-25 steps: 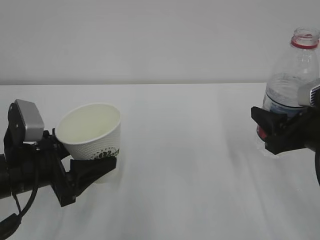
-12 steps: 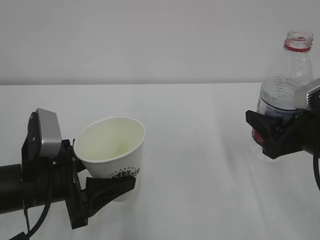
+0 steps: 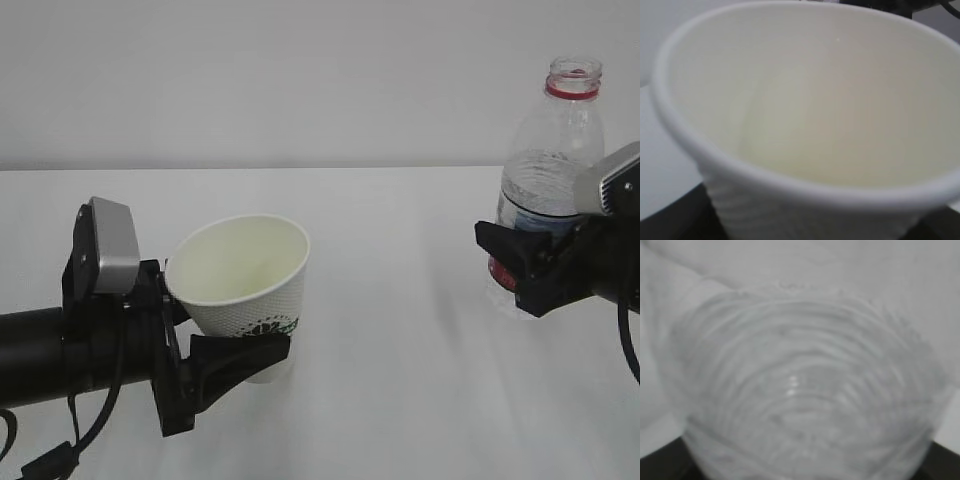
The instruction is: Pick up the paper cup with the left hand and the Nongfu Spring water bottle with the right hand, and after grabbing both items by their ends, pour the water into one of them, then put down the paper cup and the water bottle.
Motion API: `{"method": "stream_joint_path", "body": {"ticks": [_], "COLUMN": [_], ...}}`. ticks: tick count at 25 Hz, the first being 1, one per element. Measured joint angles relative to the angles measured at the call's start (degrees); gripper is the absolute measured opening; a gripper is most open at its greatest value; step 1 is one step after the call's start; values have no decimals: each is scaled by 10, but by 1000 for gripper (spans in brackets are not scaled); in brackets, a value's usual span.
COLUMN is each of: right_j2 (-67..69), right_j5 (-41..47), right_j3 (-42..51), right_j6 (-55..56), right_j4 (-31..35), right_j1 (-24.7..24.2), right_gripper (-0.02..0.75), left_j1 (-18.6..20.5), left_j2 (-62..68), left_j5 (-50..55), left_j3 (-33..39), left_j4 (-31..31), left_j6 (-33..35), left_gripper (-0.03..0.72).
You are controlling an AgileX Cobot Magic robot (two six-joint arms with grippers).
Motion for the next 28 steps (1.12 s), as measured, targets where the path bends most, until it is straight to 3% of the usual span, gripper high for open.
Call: {"method": "stream_joint_path", "body": {"ticks": [9,15,28], "right_j2": [0,0,0], "right_j5": [28,30,30], "right_j3": [-33,-35,-36], "right_j6": [31,34,35], "right_j4": [-53,-65,-80], "right_j1": [0,0,6], "right_gripper": [514,514,514], "left_j1": [-5,-48,-84], "left_j2": [0,0,16], "left_j5": [2,40,54], "left_j3": [-39,-79,-94], "left_j4": [27,40,42], "left_j6": [-18,-22,-50], "left_gripper": [543,540,540]}}
